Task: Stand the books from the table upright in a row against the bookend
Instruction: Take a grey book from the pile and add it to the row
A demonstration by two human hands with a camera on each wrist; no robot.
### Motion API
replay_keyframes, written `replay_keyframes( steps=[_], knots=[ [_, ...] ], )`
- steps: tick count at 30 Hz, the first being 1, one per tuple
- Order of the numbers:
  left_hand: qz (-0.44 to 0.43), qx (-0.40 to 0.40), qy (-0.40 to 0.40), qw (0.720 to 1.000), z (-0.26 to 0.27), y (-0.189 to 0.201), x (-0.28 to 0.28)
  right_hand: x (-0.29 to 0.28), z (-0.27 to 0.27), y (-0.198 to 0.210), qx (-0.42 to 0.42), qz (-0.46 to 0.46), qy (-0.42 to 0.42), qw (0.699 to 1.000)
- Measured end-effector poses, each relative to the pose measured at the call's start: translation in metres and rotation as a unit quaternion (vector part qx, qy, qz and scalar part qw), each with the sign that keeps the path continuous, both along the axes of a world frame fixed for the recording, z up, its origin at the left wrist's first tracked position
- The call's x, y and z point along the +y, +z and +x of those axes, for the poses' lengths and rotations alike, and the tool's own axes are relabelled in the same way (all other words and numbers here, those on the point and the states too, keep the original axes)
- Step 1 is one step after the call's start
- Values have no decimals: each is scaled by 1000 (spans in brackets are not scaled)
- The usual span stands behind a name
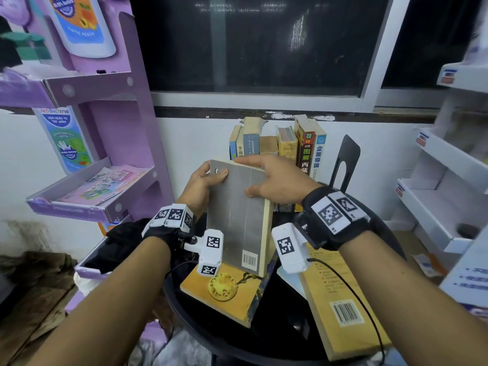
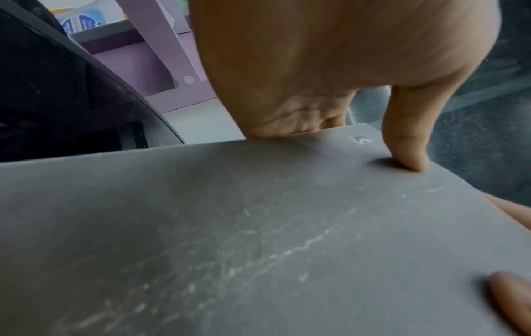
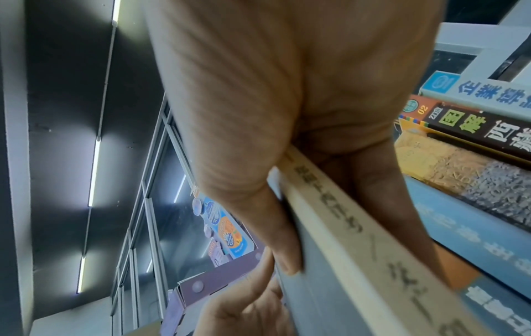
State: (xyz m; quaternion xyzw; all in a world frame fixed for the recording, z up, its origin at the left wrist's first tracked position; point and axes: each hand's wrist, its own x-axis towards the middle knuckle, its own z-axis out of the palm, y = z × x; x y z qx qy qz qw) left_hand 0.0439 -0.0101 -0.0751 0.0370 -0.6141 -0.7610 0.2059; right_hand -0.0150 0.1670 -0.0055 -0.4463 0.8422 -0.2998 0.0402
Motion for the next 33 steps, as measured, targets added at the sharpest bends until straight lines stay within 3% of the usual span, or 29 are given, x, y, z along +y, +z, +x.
replay_keyframes(
  steps=[14,22,33],
  knots=[
    [-124,-18,23,992,-27,35,23,45,-4,13,21,-53,-52,997],
    [-178,-8,26,984,-61,52,63,97,-19,36,46,-55,-128,989],
    [-303,-14,53,951,-100,72,99,147,-51,55,45,-40,-254,965]
  ],
)
